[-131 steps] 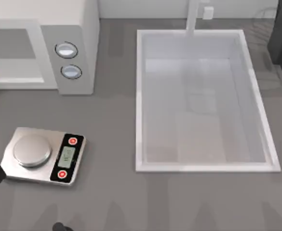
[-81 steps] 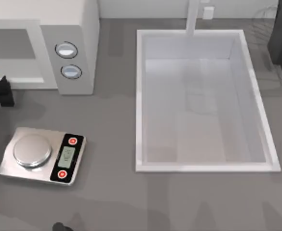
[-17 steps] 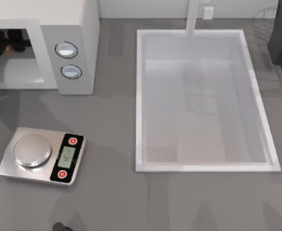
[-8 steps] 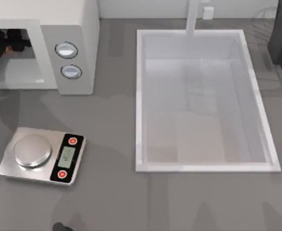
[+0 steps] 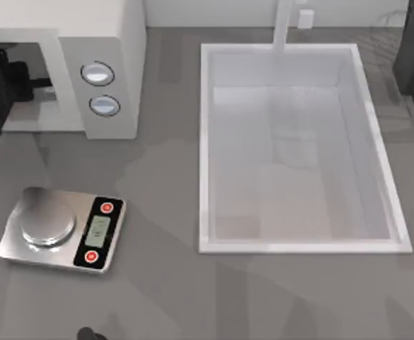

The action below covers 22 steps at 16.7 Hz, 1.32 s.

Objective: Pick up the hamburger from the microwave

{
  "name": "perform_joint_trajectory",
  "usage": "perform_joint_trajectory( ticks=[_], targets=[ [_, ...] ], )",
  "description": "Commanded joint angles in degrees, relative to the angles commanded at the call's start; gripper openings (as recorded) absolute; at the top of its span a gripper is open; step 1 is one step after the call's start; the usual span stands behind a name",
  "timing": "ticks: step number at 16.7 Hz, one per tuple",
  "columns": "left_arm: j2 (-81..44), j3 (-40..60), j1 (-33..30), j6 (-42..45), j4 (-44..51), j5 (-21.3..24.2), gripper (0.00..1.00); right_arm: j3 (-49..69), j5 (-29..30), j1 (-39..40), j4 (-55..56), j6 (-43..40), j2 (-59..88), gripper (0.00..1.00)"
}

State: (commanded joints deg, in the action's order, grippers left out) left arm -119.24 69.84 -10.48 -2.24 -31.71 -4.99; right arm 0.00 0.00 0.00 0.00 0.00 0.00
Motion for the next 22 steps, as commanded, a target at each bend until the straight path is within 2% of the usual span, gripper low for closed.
perform_joint_trajectory(
  ticks=[5,9,11,17,22],
  targets=[
    [24.11,-18.95,-13.11,-5.13,6.45,-14.20,0.00,0.00,0.00,0.00,0.00,0.00,0.00,1.00],
    [35.01,-29.20,-20.45,-8.00,10.07,-22.15,0.00,0.00,0.00,0.00,0.00,0.00,0.00,1.00],
    [36.82,-30.98,-21.87,-8.56,10.76,-23.69,0.00,0.00,0.00,0.00,0.00,0.00,0.00,1.00],
    [35.95,-30.96,-20.90,-8.46,9.78,-24.16,0.00,0.00,0.00,0.00,0.00,0.00,0.00,1.00],
    [30.46,-29.58,-21.09,-9.24,-2.61,-26.97,0.00,0.00,0.00,0.00,0.00,0.00,0.00,1.00]
  ],
)
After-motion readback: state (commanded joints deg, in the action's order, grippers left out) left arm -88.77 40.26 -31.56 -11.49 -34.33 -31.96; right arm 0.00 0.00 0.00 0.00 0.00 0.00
